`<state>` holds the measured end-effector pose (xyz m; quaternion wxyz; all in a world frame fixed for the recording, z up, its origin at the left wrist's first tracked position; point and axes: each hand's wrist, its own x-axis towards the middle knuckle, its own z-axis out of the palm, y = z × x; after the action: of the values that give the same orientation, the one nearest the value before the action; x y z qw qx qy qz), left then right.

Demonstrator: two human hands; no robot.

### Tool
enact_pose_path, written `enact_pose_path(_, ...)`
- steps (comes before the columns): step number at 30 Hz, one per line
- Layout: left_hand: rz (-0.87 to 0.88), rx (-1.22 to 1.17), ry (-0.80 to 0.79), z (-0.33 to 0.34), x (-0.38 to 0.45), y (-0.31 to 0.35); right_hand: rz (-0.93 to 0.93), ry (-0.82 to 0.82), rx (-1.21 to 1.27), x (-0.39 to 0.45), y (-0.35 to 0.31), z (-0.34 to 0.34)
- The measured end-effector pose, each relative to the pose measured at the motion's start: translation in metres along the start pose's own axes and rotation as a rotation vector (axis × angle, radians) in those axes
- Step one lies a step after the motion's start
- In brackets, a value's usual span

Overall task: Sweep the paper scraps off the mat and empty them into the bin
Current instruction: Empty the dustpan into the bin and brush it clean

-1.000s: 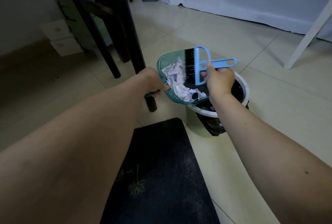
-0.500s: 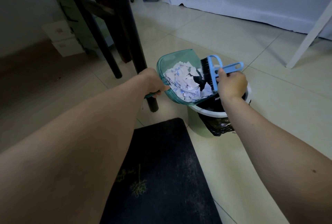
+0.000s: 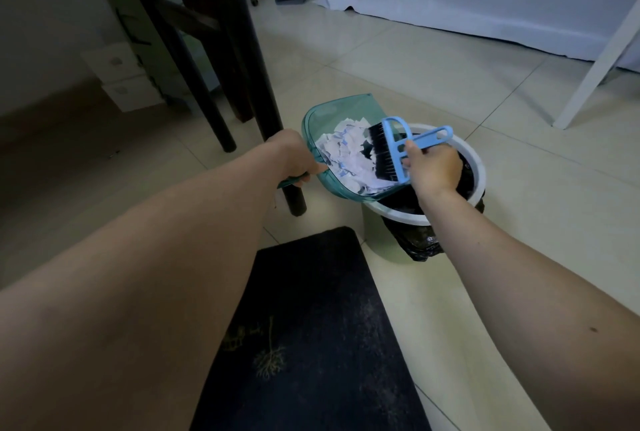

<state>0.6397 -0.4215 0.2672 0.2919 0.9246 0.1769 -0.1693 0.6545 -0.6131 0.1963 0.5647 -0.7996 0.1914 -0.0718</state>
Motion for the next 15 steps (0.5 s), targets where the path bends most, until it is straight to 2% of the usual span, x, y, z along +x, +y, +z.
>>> enact_pose_path(9,0.000,-0.004,0.002,-0.004,0.001,-0.002,-0.017,0.151,0.086,0.007,-0.009,-0.018)
enact_pose_path(13,0.001,0.032,0.006,-0.004,0.001,-0.003,-0.036,0.064,0.263,-0.001,-0.019,-0.003)
enact_pose_path(15,0.006,0.036,0.005,-0.004,0.000,-0.003,-0.040,-0.018,0.256,-0.006,-0.020,0.006)
